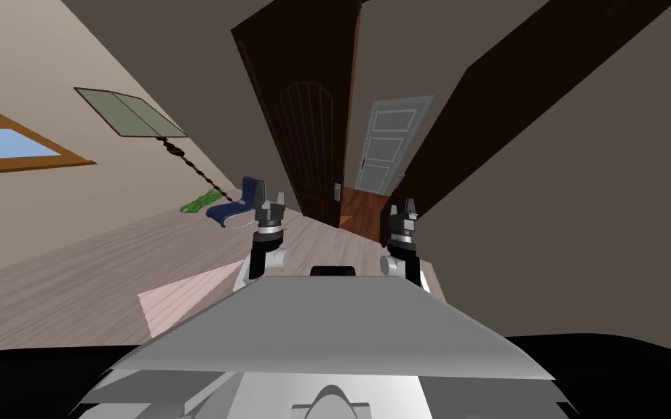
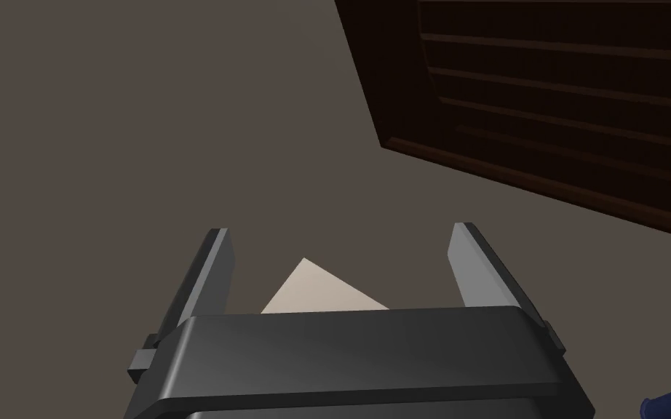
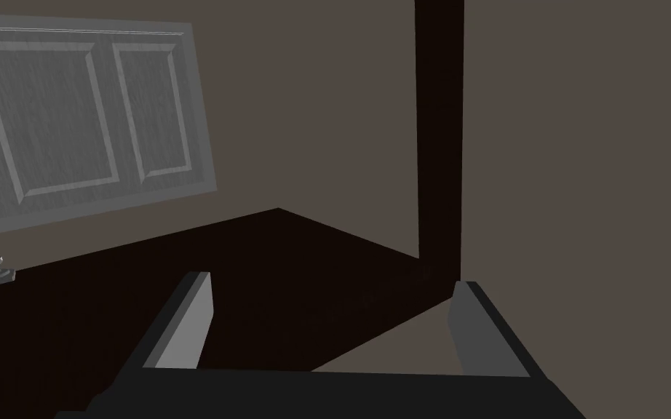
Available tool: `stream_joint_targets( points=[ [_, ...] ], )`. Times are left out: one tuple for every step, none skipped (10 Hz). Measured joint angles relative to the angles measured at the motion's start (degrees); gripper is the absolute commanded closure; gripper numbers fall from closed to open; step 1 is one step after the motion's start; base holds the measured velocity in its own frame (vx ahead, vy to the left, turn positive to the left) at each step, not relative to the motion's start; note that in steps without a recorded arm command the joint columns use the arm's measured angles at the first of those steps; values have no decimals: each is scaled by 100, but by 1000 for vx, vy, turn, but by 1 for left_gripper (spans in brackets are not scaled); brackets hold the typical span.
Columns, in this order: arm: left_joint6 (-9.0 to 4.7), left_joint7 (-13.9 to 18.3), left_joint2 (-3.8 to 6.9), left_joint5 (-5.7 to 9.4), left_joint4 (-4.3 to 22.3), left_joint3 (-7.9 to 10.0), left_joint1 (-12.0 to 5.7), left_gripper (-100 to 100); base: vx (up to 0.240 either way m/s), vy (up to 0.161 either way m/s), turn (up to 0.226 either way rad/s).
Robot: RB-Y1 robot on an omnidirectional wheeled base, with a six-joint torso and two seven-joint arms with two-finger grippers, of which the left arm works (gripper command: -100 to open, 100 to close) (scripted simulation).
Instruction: Push the door open
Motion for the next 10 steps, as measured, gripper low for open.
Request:
stream_joint_targets(
  points=[
    [23,3,29,12,129,-8,-34,-100,93,14,-62],
    [37,-1,39,14,295,-27,-103,-100,98,0,-70],
    [62,-13,45,9,422,-65,-140,-100,86,-1,-57],
    [106,-26,46,4,546,-105,-188,-100,93,15,-68],
    [140,-15,82,20,666,-115,-212,-100,102,18,-73],
    [171,-23,82,18,847,-140,-301,-100,103,9,-81],
    [211,-41,77,10,1002,-182,-364,-100,103,10,-76],
    [216,-44,94,19,1205,-197,-432,-100,98,8,-76],
    [240,-40,114,27,1345,-222,-467,-100,95,15,-59],
    [280,-52,107,20,1489,-266,-512,-100,96,17,-68]
  ],
)
